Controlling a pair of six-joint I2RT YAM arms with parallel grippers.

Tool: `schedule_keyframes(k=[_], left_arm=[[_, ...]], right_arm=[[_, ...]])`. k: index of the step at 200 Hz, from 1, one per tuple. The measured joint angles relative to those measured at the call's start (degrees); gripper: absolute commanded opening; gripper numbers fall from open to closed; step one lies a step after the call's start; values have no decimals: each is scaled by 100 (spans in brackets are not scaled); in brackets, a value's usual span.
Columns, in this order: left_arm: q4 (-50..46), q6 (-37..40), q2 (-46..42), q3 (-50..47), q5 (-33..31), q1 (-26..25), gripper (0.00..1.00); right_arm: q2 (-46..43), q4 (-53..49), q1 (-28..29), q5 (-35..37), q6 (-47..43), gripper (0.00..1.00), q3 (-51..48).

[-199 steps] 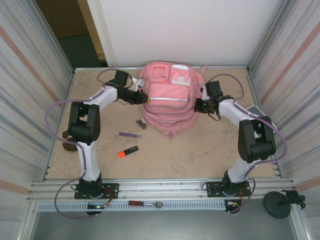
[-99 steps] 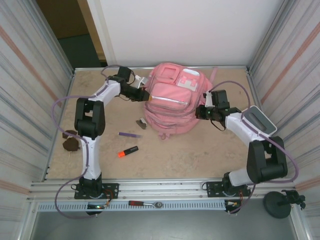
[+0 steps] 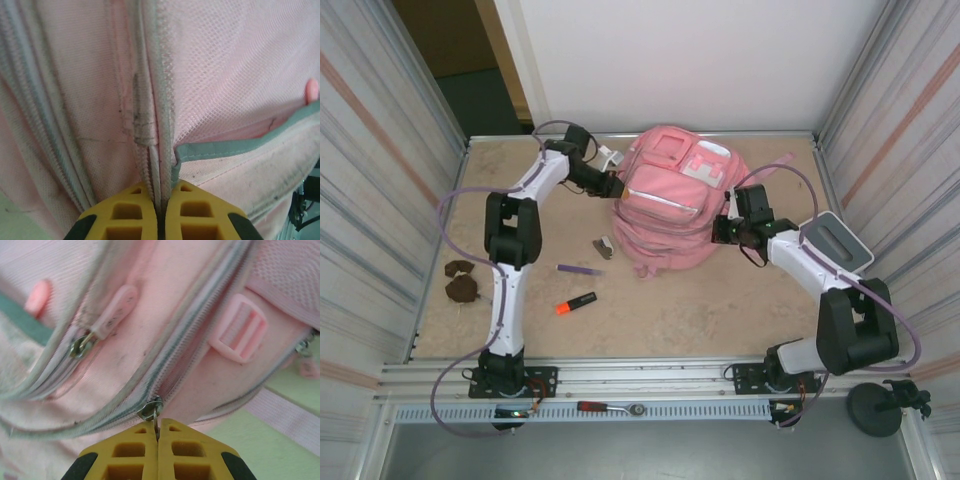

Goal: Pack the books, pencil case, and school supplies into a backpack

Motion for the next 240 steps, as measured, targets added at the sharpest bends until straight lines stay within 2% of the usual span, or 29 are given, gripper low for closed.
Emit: schedule_keyframes(k=[37, 43, 55, 62, 90, 104, 122, 142, 156, 170, 199, 220, 240], left_arm=[[20, 149, 17, 35, -79, -76, 0], [20, 144, 17, 59, -120, -74, 8], [28, 131, 17, 107, -208, -72, 31], [35, 120, 17, 142, -286, -68, 40], [354, -273, -68, 83, -662, 181, 58], [730, -647, -420, -411, -927, 332, 65], [1443, -1294, -1453, -1786, -1357, 498, 69], [2461, -2065, -2955, -3593, -1707, 431, 73], [3211, -2638, -3950, -4780, -1886, 133, 75], [3869, -3178, -4572, -5698, -2074, -420, 77], [4572, -4011, -4572, -6634, -2376, -1449, 77], [4739, -4380, -4330, -6760, -2629, -1781, 77], [4857, -4559, -4131, -6627, -2765, -1893, 73]], right_arm=[[551, 63, -306, -170, -46, 0, 310], [544, 76, -304, -223, -46, 0, 310], [505, 94, -295, -326, -48, 0, 308], [455, 120, -293, -356, -46, 0, 291], [0, 284, -295, -442, 28, 0, 42], [-199, 289, -219, -474, 136, 0, -57], [-358, 262, -28, -472, 291, 0, -103], [-396, 275, 199, -474, 466, 0, -103], [-396, 284, 334, -474, 575, 0, -103], [-391, 310, 470, -450, 632, 0, -103], [-352, 385, 688, -433, 739, 0, -101], [-304, 424, 772, -431, 763, 0, -101], [-302, 437, 802, -420, 776, 0, -103]])
